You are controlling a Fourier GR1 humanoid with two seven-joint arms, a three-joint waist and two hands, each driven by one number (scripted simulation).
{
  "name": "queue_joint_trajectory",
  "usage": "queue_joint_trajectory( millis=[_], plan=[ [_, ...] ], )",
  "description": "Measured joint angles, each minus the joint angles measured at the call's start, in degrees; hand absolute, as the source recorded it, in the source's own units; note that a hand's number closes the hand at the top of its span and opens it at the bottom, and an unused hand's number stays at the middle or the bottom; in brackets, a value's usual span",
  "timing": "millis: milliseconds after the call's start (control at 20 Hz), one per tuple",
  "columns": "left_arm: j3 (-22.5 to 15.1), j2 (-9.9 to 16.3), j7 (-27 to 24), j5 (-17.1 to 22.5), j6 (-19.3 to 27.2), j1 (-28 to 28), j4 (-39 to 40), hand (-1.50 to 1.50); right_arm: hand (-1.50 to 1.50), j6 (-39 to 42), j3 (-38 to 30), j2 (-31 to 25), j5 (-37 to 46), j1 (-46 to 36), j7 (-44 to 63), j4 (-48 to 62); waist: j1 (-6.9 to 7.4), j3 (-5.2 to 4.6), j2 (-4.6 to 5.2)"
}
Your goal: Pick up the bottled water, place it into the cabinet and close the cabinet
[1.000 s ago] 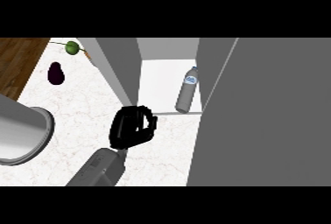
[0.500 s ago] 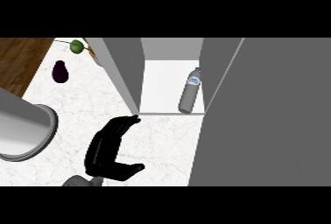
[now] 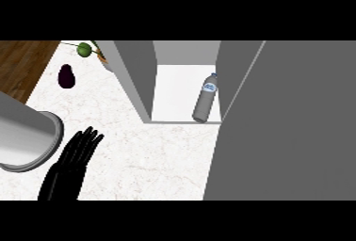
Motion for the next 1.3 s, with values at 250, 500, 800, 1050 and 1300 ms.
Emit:
queue_joint_trajectory(
  millis=[250,500,800,1050,1300],
  plan=[
    [3.1,5.2,-1.9,-0.7,-1.0,4.9,-2.8,-1.50,1.50,-3.4,9.1,1.0,0.8,-3.8,1.5,0.1,0.29,-0.06,-0.11],
    [5.0,8.8,-2.0,-0.3,-2.0,7.9,-7.1,-1.50,1.50,-8.5,17.1,2.3,2.0,-10.7,3.4,0.5,0.53,-0.14,-0.31],
    [7.3,12.0,-1.2,1.3,-3.3,10.5,-10.6,-1.50,1.50,-16.1,27.8,5.1,6.0,-20.8,6.2,2.0,0.55,-0.23,-0.56],
    [9.9,15.3,0.5,3.8,-5.1,12.6,-13.7,-1.50,1.50,-24.9,36.4,11.0,18.7,-30.6,8.9,4.0,0.98,-0.23,-0.57],
    [11.9,17.1,1.2,5.4,-6.1,15.0,-16.9,-1.50,1.50,-36.4,45.6,19.0,29.6,-41.3,11.3,11.4,1.47,-0.12,-0.26]
  ],
)
